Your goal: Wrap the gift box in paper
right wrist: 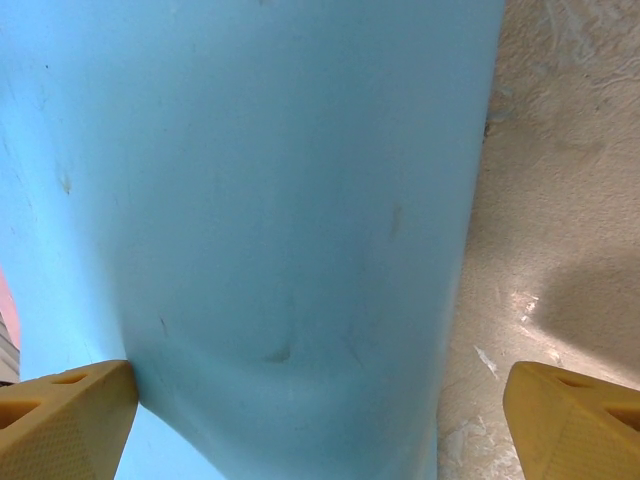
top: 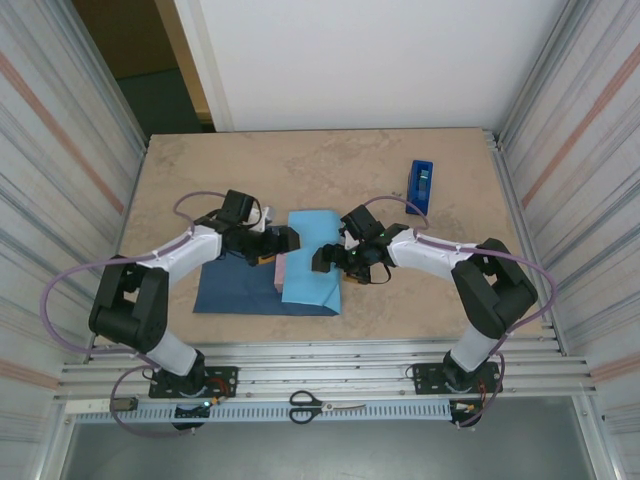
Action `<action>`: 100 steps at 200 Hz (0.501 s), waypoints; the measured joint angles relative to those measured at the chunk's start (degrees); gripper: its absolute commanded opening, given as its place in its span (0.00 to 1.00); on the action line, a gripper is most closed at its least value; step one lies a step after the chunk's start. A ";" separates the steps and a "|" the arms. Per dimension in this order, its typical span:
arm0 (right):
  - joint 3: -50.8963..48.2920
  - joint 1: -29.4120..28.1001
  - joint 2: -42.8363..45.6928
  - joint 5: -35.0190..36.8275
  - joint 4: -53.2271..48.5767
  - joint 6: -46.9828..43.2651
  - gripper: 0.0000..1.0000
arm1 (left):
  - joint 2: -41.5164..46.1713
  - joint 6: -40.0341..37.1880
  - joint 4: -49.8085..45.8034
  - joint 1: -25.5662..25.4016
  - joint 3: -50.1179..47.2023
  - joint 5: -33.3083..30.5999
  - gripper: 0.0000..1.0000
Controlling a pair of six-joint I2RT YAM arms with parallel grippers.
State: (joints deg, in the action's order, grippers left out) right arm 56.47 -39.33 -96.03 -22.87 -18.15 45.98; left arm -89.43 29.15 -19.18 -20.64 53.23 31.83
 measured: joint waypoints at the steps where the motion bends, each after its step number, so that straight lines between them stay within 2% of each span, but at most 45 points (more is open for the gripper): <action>1: 0.00 0.00 0.00 0.00 -0.02 -0.02 0.93 | -0.02 0.00 0.00 0.00 0.00 0.00 0.90; 71: 0.44 -0.04 -0.72 -1.18 0.07 -0.09 0.94 | -1.27 0.22 1.29 -0.66 -1.46 -1.09 0.78; 100: 0.44 -0.04 -0.72 -1.18 0.09 0.04 0.94 | -1.27 0.13 1.46 -0.87 -2.60 -2.25 0.70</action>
State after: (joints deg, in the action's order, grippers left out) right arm 56.90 -39.38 -96.75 -24.05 -18.06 46.02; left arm -90.70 29.28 -17.72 -21.52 50.63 29.58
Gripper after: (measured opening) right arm 0.941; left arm 0.728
